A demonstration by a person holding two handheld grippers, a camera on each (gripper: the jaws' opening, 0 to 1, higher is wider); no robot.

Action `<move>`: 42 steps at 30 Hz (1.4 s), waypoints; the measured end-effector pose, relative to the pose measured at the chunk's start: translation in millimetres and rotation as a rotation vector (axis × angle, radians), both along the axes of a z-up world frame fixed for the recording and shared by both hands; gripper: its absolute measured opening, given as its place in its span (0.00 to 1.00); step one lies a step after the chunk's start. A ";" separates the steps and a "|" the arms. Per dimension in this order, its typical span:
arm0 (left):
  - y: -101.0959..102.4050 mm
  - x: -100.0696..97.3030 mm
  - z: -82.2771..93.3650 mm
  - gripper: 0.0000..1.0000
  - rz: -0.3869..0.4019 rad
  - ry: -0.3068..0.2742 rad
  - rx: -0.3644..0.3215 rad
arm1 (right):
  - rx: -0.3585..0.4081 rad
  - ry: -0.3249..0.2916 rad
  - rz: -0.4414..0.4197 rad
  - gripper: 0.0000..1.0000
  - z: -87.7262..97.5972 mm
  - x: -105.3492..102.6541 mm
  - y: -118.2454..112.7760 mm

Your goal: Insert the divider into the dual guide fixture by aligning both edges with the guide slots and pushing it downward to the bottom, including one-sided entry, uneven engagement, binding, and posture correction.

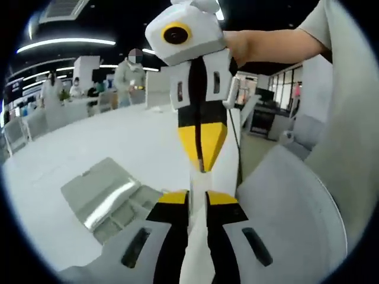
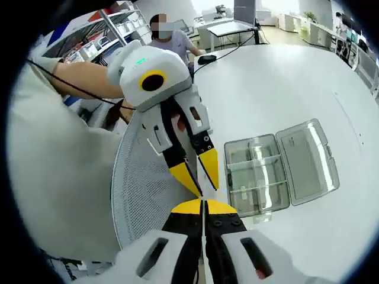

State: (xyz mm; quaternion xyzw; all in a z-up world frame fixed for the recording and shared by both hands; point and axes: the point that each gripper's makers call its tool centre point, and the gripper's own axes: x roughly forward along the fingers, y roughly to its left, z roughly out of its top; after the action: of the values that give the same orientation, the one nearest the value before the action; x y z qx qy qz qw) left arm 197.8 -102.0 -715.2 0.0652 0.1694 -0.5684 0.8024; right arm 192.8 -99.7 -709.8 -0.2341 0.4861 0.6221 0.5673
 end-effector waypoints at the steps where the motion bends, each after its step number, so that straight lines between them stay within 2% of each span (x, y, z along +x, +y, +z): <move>1: -0.1 0.6 0.8 0.08 0.003 -0.003 0.001 | 0.003 -0.008 0.014 0.00 0.2 2.0 -0.3; 9: 1.5 2.2 3.1 0.10 0.016 0.001 -0.006 | 0.015 0.063 -0.073 0.00 4.3 2.4 1.5; 17: 0.7 -2.4 0.5 0.11 0.017 0.035 -0.013 | 0.025 0.078 -0.087 0.00 5.2 -1.8 4.5; 22: 1.4 -4.6 -0.6 0.12 0.018 0.035 -0.003 | 0.017 0.063 -0.068 0.00 4.8 -4.7 5.6; 27: 8.4 -1.5 0.5 0.17 0.050 0.036 0.002 | 0.007 0.082 -0.115 0.00 5.9 -0.7 5.7; 29: 14.4 1.7 1.4 0.23 0.077 0.031 0.006 | -0.013 0.071 -0.124 0.00 4.1 1.7 2.9; 34: 22.1 1.4 4.0 0.23 0.094 0.018 0.019 | -0.042 0.056 -0.148 0.00 0.3 4.1 1.2; 40: 33.6 3.4 2.6 0.27 0.120 -0.006 0.067 | -0.093 -0.045 -0.123 0.00 -10.1 14.9 2.1; 42: 37.7 3.8 3.7 0.26 0.129 -0.008 0.064 | -0.117 -0.061 -0.126 0.00 -15.2 18.6 -0.2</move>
State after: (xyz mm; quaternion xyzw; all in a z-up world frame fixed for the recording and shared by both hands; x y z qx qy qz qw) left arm 201.6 -64.2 -711.5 0.0821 0.1883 -0.5098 0.8354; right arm 211.5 -99.9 -725.0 -0.2545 0.5178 0.5484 0.6052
